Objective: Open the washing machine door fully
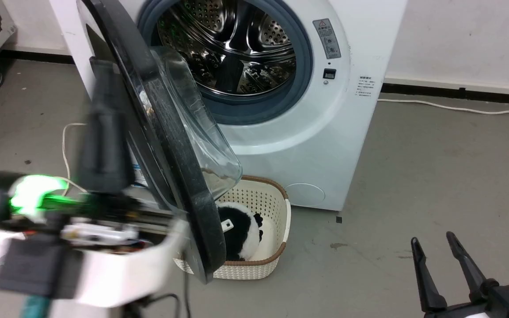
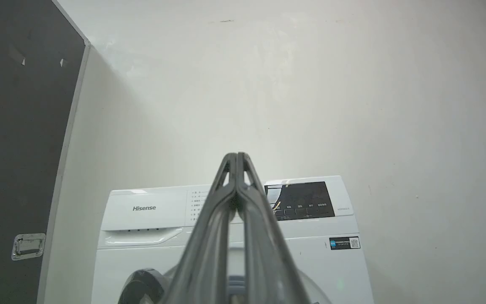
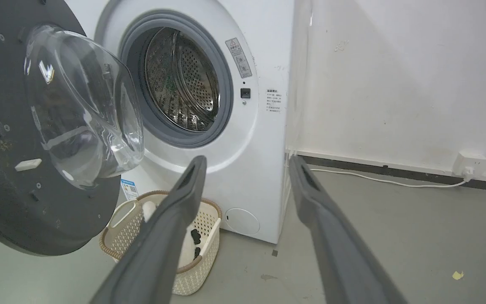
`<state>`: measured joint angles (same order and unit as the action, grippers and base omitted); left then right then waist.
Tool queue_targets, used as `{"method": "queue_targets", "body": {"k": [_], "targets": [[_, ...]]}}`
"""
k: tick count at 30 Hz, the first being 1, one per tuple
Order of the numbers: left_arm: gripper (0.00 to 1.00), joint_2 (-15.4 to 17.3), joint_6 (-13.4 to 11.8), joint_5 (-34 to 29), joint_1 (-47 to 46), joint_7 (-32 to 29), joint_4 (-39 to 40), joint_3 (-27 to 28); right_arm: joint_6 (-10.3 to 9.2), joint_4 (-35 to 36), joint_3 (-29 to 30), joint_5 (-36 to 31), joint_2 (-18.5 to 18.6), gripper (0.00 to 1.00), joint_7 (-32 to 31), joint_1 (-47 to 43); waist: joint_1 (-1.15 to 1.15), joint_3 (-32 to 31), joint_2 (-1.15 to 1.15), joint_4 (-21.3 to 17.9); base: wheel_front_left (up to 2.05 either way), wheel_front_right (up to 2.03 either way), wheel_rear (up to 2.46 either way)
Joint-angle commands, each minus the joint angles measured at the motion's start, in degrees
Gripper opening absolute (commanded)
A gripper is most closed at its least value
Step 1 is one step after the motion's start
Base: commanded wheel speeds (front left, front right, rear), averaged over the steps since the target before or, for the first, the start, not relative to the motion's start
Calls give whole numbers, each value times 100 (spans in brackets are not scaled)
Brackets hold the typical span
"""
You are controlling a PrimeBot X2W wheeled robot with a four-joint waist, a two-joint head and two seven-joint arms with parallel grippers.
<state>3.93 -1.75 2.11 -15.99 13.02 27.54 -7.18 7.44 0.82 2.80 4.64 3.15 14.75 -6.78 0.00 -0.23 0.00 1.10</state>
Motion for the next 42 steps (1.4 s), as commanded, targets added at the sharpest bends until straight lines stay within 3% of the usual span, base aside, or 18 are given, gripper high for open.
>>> {"method": "queue_targets", "body": {"k": [1, 9, 15, 30, 36, 42], "targets": [[0, -34, 26, -5, -18, -46, -8, -83, 5, -7, -12, 28, -27, 100, 25, 42, 0, 9, 0, -12, 0, 0, 0], [0, -86, 154, 302, 489, -790, -762, -1372, 5, -22, -12, 69, -27, 100, 25, 75, 0, 120, 0, -62, 0, 0, 0], [0, -98, 17, 572, 862, -937, -1677, -1852, 5, -50, -1, 106, -27, 100, 25, 114, 0, 186, 0, -65, 0, 0, 0], [0, -59, -283, 896, 665, -405, -3778, -1554, 5, -175, -113, 103, -27, 100, 25, 143, 0, 273, 0, 188, 0, 0, 0], [0, 0, -310, 1007, 696, -260, -4005, -1440, 5, -183, -94, 87, -27, 100, 25, 87, 0, 217, 0, 540, 0, 0, 0], [0, 98, -338, 1061, 789, -216, -4001, -1386, 5, -203, -95, 102, -27, 100, 25, 1, 0, 185, 0, 1141, 0, 0, 0]]}}
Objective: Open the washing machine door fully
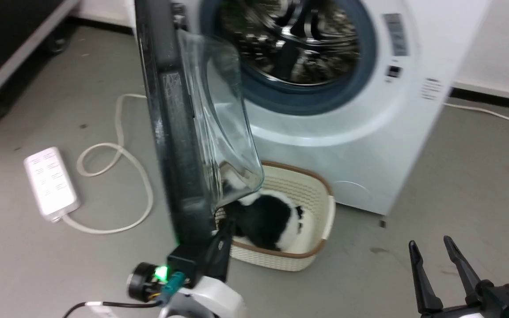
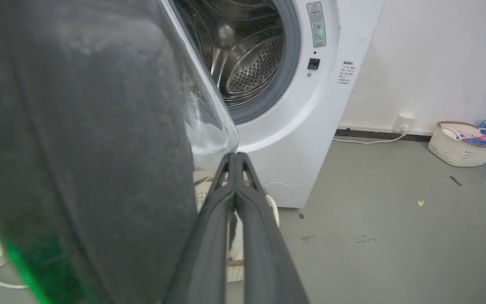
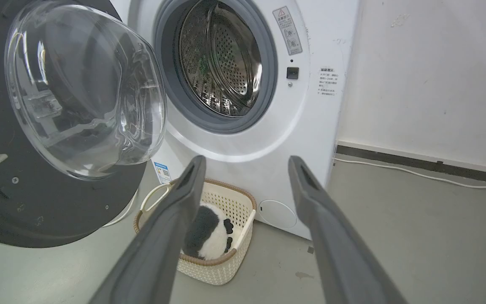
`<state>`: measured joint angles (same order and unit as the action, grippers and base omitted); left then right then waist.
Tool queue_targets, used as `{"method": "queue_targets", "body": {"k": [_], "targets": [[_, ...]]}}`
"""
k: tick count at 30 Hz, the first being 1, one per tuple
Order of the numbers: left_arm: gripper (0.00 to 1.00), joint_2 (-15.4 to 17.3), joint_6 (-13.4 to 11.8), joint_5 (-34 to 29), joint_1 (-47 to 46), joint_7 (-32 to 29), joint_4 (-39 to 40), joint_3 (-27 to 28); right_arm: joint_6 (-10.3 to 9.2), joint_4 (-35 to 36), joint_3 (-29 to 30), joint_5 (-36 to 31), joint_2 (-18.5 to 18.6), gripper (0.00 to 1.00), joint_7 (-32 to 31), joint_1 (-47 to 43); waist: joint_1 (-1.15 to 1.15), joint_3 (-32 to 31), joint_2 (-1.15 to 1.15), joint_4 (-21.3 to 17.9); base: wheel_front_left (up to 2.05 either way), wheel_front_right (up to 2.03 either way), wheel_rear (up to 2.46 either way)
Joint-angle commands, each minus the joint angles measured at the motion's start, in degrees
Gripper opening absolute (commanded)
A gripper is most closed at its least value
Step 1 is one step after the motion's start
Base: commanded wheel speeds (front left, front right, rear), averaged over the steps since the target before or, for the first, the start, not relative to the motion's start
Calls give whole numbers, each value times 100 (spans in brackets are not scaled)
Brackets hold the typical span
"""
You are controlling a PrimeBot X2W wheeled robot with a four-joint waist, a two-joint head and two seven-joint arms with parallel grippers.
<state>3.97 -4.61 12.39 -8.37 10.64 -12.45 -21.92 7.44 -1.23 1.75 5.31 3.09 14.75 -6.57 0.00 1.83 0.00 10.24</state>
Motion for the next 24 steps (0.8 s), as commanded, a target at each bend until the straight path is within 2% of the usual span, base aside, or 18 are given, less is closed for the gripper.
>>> {"method": "queue_targets", "body": {"k": [1, 7, 11, 19, 24], "targets": [[0, 118, -68, 42, 51, 26, 18, 109, 5, 3, 12, 37, -21, 100, 25, -25, 0, -19, 0, 335, 0, 0, 0], [0, 359, -214, 168, 156, 40, 194, 432, 5, 17, -36, -23, -21, 100, 25, -2, 0, 97, 0, 901, 0, 0, 0], [0, 565, -299, 257, 66, 38, 283, 715, 5, 35, -72, -124, -21, 100, 25, 61, 0, 302, 0, 1141, 0, 0, 0], [0, 1090, -354, 536, -430, -27, 104, 1405, 5, 70, -132, -459, -21, 100, 25, 264, 0, 946, 0, 1281, 0, 0, 0], [0, 1508, -291, 742, -800, -95, -252, 1827, 5, 98, -138, -568, 64, 100, 25, 403, 0, 1276, 0, 1241, 0, 0, 0]]}}
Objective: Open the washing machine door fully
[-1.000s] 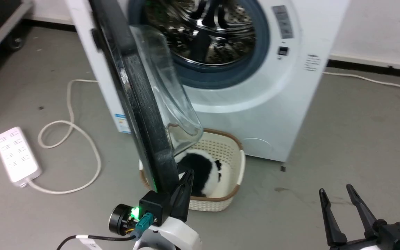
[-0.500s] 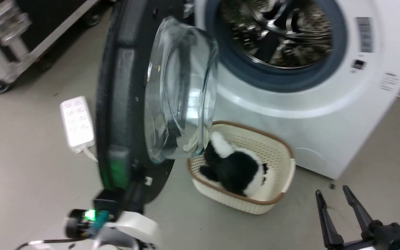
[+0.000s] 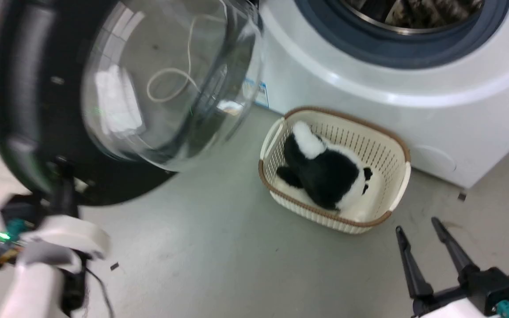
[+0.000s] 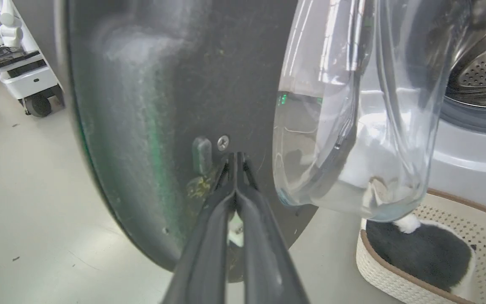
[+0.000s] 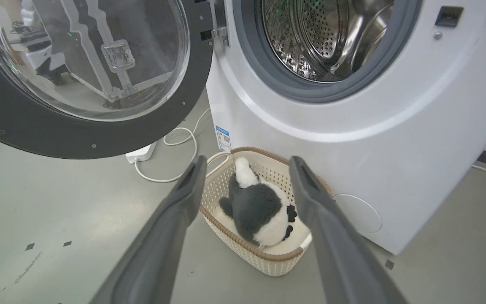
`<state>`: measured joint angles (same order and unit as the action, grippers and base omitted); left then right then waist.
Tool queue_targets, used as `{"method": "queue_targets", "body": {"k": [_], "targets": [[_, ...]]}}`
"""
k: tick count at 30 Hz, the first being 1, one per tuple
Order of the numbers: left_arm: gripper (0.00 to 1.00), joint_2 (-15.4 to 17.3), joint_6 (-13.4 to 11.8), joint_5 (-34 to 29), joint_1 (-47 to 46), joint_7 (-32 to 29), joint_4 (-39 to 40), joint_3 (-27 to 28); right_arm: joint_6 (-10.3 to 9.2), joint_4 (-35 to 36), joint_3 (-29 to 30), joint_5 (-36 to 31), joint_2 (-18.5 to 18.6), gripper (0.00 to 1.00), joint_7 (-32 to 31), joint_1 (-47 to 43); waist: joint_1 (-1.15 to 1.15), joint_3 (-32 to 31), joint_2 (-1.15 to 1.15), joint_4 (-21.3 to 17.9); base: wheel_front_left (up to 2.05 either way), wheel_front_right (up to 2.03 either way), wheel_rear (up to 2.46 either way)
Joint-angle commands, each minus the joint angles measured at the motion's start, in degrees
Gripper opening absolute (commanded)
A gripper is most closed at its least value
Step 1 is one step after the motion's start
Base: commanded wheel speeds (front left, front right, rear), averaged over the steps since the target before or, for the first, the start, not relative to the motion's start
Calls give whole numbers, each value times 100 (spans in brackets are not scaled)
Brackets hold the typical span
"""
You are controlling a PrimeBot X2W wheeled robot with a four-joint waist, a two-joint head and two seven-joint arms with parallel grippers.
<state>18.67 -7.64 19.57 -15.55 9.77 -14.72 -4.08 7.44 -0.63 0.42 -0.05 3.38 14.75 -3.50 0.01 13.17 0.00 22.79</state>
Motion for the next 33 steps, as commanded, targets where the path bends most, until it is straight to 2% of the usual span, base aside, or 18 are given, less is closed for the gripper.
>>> {"method": "queue_targets", "body": {"k": [1, 9, 19, 23, 27, 33], "targets": [[0, 122, 35, 72, -165, -17, -115, 124, 5, 44, -2, -38, 64, 100, 25, 126, -1, 200, 0, -29, 0, 0, 0], [0, 677, 304, 410, -926, 4, -1009, 579, 5, 91, 28, -78, 208, 100, 25, 338, -1, 632, 0, -188, 0, 0, 0], [0, 1013, 488, 482, -1630, 276, -2118, 714, 5, 81, 26, -136, 251, 100, 25, 486, -1, 756, 0, -391, 0, 0, 0], [0, 1028, 529, 416, -1689, 415, -2269, 691, 5, 66, 57, -132, 212, 100, 25, 495, -1, 644, 0, -453, 0, 0, 0], [0, 916, 559, 261, -1593, 499, -2089, 601, 5, 70, 175, -97, 158, 100, 25, 513, -1, 442, 0, -520, 0, 0, 0], [0, 530, 557, -45, -1113, 520, -965, 580, 5, 194, 495, -114, 75, 100, 25, 514, -1, -100, 0, -722, 0, 0, 0]]}}
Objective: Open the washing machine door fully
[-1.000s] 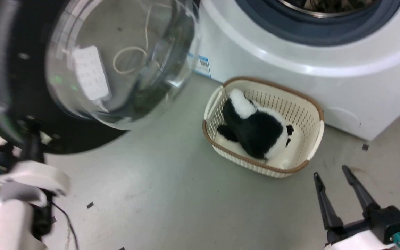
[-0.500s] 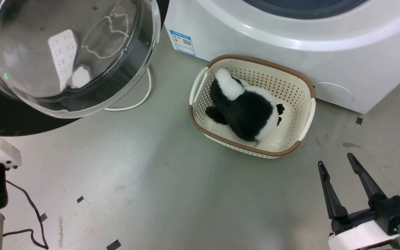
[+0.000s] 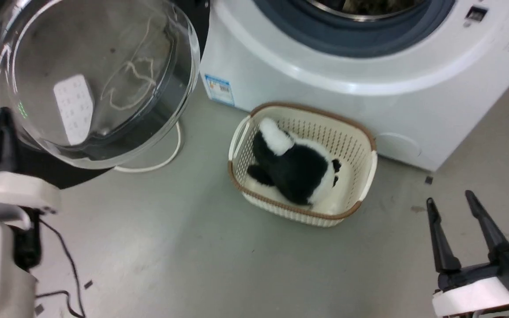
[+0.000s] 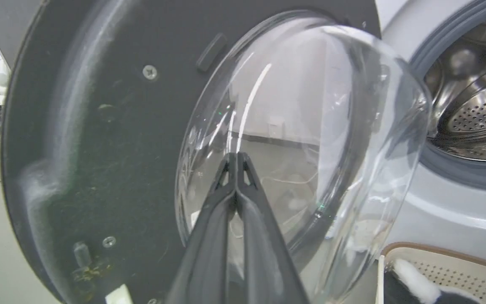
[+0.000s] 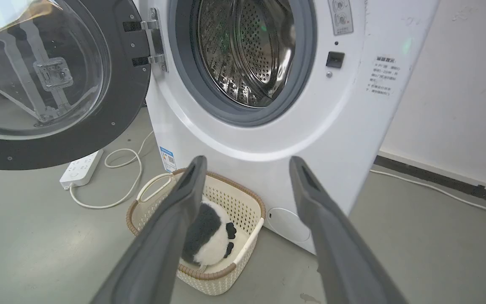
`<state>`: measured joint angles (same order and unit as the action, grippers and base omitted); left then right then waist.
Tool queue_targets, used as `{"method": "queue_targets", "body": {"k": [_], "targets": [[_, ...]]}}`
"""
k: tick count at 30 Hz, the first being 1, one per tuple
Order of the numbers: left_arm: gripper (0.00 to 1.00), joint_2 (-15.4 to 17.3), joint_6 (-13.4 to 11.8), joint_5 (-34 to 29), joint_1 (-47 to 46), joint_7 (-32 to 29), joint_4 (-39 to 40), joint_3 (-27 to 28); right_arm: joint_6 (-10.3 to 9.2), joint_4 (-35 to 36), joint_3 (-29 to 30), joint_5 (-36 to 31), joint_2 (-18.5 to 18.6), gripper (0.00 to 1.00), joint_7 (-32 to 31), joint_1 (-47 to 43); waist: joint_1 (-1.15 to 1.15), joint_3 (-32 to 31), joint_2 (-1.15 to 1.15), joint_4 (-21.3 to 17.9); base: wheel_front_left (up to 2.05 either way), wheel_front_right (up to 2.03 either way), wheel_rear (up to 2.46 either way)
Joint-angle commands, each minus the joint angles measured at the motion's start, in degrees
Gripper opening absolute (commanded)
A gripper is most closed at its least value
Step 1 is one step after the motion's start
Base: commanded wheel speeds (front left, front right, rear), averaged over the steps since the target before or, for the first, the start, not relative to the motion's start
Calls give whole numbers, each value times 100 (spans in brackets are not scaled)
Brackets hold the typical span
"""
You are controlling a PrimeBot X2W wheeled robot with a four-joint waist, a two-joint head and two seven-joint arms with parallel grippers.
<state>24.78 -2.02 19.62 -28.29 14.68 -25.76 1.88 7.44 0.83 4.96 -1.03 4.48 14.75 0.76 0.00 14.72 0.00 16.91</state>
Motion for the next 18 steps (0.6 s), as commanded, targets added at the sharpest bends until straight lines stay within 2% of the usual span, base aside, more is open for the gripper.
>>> {"method": "queue_targets", "body": {"k": [1, 9, 11, 12, 17, 18], "targets": [[0, -166, -13, -104, 292, 29, 363, -20, 5, 72, 87, -36, -48, 100, 25, 74, 0, -368, 0, -181, 0, 0, 0], [0, -766, -93, -280, 1514, 30, 1845, -68, 5, 193, 167, -52, -139, 100, 25, -115, 0, -1156, 0, -725, 0, 0, 0], [0, -874, -117, -366, 1811, 31, 2087, -192, 5, 243, 126, -76, -148, 100, 25, -166, 0, -1287, 0, -859, 0, 0, 0], [0, -985, -170, -567, 2205, 23, 2323, -465, 5, 314, 93, -98, -155, 100, 25, -258, 0, -1429, 0, -1040, 0, 0, 0], [0, -1222, -291, -749, 2571, 21, 2446, -782, 5, 348, 97, 56, -158, 100, 25, -396, 0, -1522, 0, -1246, 0, 0, 0], [0, -1399, -365, -840, 2738, 25, 2409, -963, 5, 340, 73, 166, -158, 100, 25, -492, 0, -1529, 0, -1374, 0, 0, 0]]}}
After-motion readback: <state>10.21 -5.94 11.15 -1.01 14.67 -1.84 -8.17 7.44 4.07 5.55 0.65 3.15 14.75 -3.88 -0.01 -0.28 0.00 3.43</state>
